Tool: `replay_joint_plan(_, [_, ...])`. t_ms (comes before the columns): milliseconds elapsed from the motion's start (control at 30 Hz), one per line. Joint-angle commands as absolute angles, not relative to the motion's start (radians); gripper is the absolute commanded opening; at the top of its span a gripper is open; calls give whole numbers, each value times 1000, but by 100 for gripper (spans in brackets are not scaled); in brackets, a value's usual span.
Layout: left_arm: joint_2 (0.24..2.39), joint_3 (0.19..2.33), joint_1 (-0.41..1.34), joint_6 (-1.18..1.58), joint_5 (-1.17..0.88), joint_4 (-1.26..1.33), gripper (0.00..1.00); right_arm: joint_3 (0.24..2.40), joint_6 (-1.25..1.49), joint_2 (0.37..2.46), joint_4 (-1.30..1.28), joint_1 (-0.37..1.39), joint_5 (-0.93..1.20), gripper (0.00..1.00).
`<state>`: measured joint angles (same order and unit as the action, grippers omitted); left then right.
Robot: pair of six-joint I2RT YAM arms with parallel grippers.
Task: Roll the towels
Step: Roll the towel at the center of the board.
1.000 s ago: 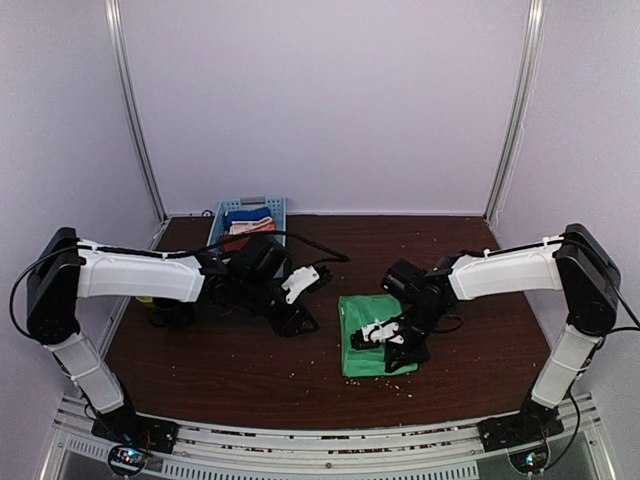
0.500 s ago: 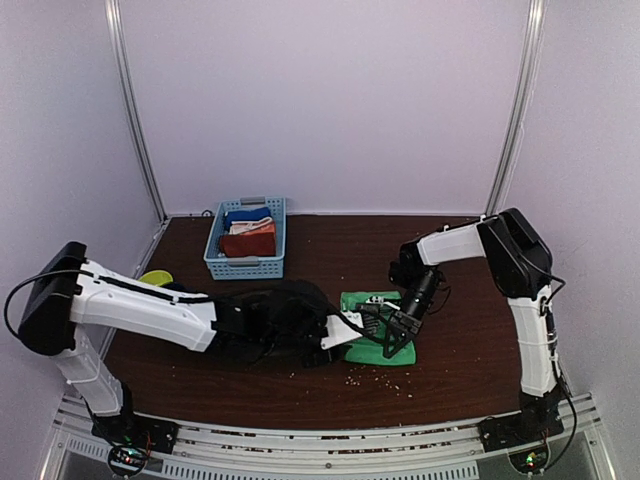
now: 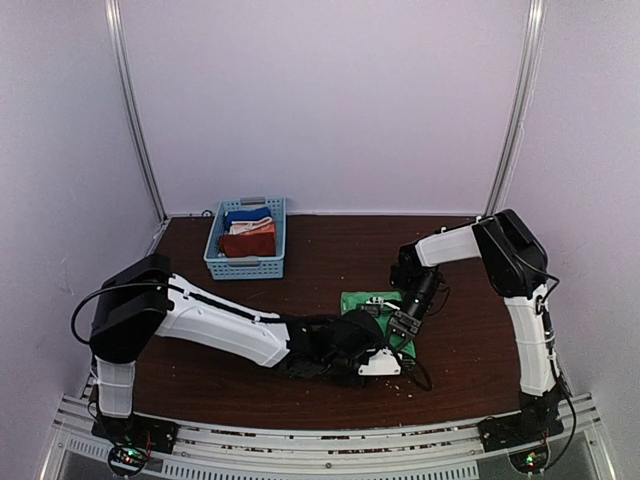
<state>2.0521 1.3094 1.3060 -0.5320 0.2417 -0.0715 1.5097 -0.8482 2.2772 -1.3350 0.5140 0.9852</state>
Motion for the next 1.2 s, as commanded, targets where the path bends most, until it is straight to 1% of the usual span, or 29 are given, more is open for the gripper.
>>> replay_joint_plan(0, [2122,1345,1301,-580,339,-48,46,1466,-854,2288,-1265,517,884,3])
replay_joint_plan(67, [2138,1351,1301,-586,365,-41,43,1461,-860,2281,-1264,516,885,3])
replay_joint_plan(200, [2147,1354,1301,-582,351,-45,33,1461,-867,2258,-1268,517,889,6])
replay_joint_plan(300, [2158,1367,1301,-570,364,-77,20,1482,-944,2213,-1332,517,902,13])
replay_joint_plan(333, [2159,1370,1300,-562,363,-90,18,1496,-965,2186,-1353,509,913,18])
replay_joint_plan(367, [2157,1375,1299,-552,354,-108,15,1509,-960,2151,-1356,497,919,23])
replay_joint_plan(433, [2151,1384,1297,-524,327,-153,12,1533,-939,2064,-1356,466,926,30])
replay_joint_plan(500, [2138,1395,1291,-483,279,-215,10,1560,-914,1974,-1354,433,916,36])
replay_joint_plan(567, [2129,1429,1278,-435,185,-290,10,1562,-885,1889,-1334,398,913,40])
replay_joint_plan(633, [2149,1507,1259,-363,81,-418,10,1524,-803,1790,-1248,371,892,40])
replay_joint_plan(700, [2175,1565,1234,-312,-34,-506,9,1448,-686,1646,-1111,356,857,40])
replay_joint_plan(800, [2207,1620,1189,-252,-230,-565,8,1308,-497,1436,-833,340,769,38])
replay_joint_plan(867, [2259,1691,1147,-213,-381,-630,8,1240,-413,1306,-733,319,749,39])
replay_joint_plan(933, [2329,1773,1101,-166,-519,-699,6,1257,-404,1226,-769,309,774,43])
replay_joint_plan(1000, [2395,1842,1065,-136,-649,-760,7,1316,-479,1175,-878,309,853,46])
replay_joint_plan(1100, [2463,1899,1031,-68,-748,-778,8,1344,-661,1128,-1031,332,953,49])
replay_joint_plan(1167, [2500,1926,1012,-32,-816,-785,7,1295,-732,1123,-1079,379,934,49])
